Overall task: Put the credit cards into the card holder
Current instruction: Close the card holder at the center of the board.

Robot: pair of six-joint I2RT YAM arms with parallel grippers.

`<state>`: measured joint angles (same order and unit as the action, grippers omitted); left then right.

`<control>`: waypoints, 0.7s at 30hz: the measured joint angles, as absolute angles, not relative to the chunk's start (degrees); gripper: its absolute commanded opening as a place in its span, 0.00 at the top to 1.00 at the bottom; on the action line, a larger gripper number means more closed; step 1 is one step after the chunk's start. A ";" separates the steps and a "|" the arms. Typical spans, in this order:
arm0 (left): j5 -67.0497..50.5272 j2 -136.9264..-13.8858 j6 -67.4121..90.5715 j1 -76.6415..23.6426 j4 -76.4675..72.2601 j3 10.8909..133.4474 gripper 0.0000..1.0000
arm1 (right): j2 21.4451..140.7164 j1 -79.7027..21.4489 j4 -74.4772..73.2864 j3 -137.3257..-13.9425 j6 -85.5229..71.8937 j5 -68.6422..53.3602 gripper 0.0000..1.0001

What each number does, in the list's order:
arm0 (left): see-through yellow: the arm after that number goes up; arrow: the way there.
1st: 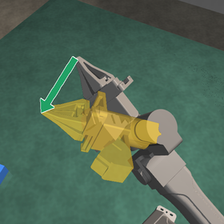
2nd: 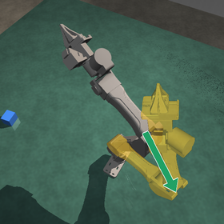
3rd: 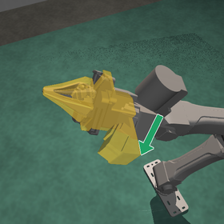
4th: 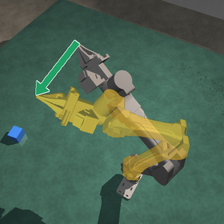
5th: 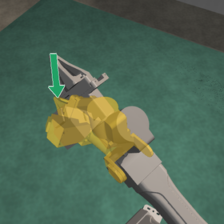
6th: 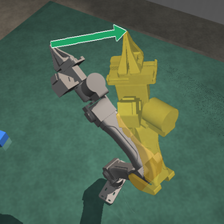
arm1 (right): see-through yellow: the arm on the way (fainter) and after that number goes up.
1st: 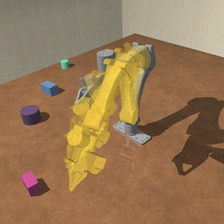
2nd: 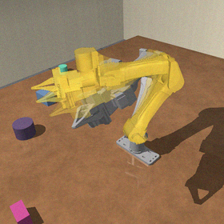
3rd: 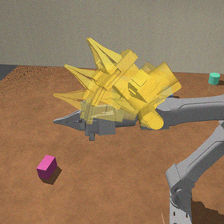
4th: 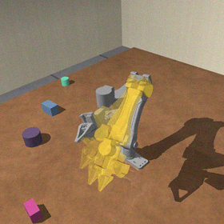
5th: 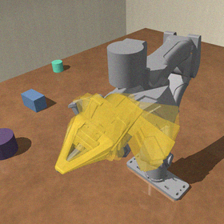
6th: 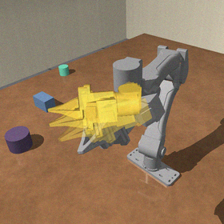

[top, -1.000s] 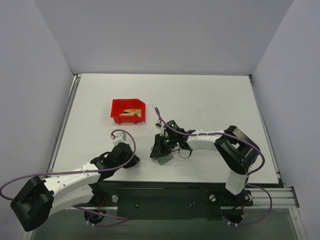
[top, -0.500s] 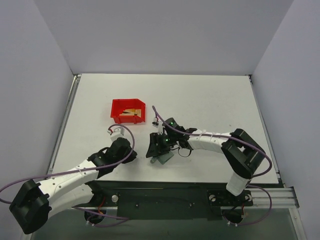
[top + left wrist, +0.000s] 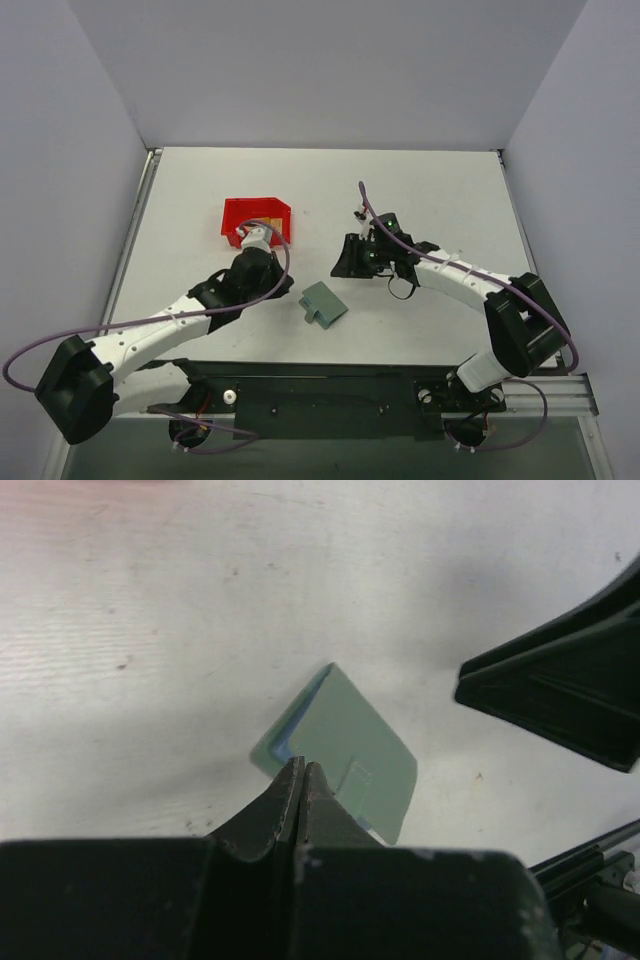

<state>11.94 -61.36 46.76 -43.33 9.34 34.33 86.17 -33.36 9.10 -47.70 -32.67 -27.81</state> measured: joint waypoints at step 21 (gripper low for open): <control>-4.60 -82.04 41.56 -47.18 -0.93 36.82 1.00 | 89.12 -33.30 7.42 -43.75 -31.94 -25.78 0.65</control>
<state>-4.60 -82.04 41.56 -47.18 -0.93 36.82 89.12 -33.30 7.42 -43.75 -31.94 -25.78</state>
